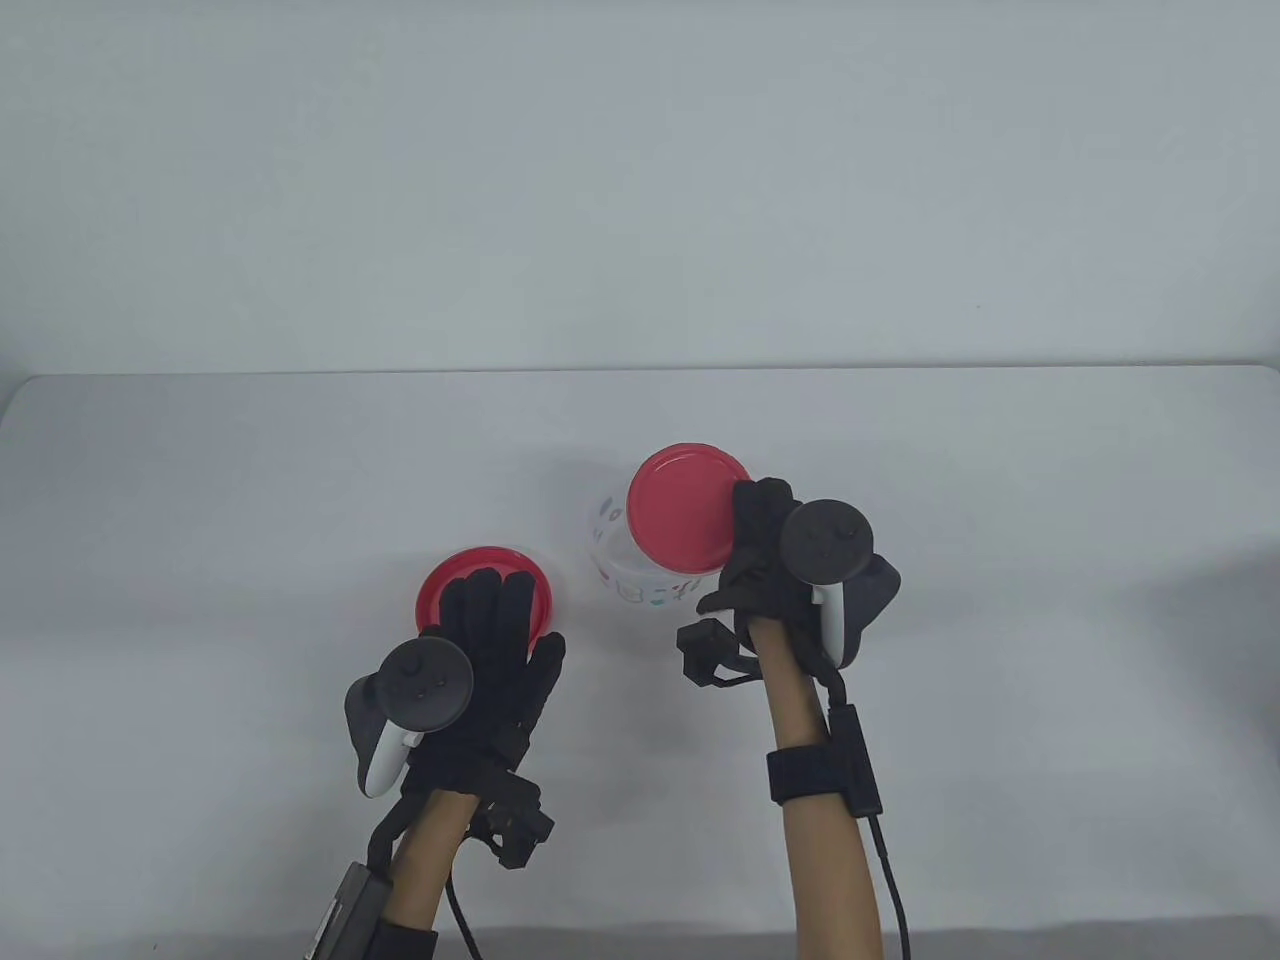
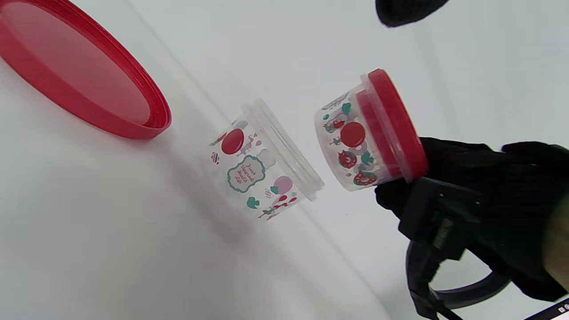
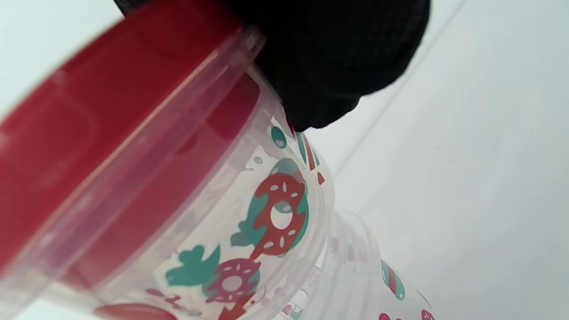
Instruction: Nest food storage containers
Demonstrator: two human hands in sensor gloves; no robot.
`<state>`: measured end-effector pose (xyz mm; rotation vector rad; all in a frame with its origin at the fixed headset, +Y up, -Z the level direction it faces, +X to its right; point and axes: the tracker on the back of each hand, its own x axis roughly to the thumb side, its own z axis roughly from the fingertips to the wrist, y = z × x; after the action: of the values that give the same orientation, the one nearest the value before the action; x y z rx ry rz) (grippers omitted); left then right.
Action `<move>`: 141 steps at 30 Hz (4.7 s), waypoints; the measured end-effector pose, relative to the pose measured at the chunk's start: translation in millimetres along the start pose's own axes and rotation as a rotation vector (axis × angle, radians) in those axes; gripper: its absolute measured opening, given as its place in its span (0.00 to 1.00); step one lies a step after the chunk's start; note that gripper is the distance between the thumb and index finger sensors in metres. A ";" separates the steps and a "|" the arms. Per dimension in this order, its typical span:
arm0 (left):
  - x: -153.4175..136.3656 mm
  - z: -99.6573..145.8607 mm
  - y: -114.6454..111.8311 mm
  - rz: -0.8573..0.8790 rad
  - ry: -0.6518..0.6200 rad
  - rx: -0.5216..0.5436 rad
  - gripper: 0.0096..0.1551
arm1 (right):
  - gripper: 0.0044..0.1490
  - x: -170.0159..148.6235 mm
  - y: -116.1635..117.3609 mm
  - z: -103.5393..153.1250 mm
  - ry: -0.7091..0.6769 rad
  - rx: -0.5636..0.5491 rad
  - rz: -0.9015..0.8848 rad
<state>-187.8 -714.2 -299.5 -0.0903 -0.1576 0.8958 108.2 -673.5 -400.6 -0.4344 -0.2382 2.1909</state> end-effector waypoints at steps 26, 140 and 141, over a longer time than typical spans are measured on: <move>0.3 -3.8 -1.2 0.037 -0.008 -0.017 0.42 | 0.34 -1.9 33.1 -18.4 0.019 0.019 0.186; -28.6 -75.9 12.8 -0.595 0.597 0.091 0.33 | 0.39 -93.1 -1.5 81.8 -0.089 0.546 -0.023; -20.6 -75.5 11.8 -0.612 0.557 0.089 0.35 | 0.39 -93.1 -1.4 81.9 -0.089 0.548 -0.026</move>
<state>-196.4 -723.9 -377.6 -0.1931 0.3614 0.2428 129.9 -748.0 -303.9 -0.0256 0.3058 2.1402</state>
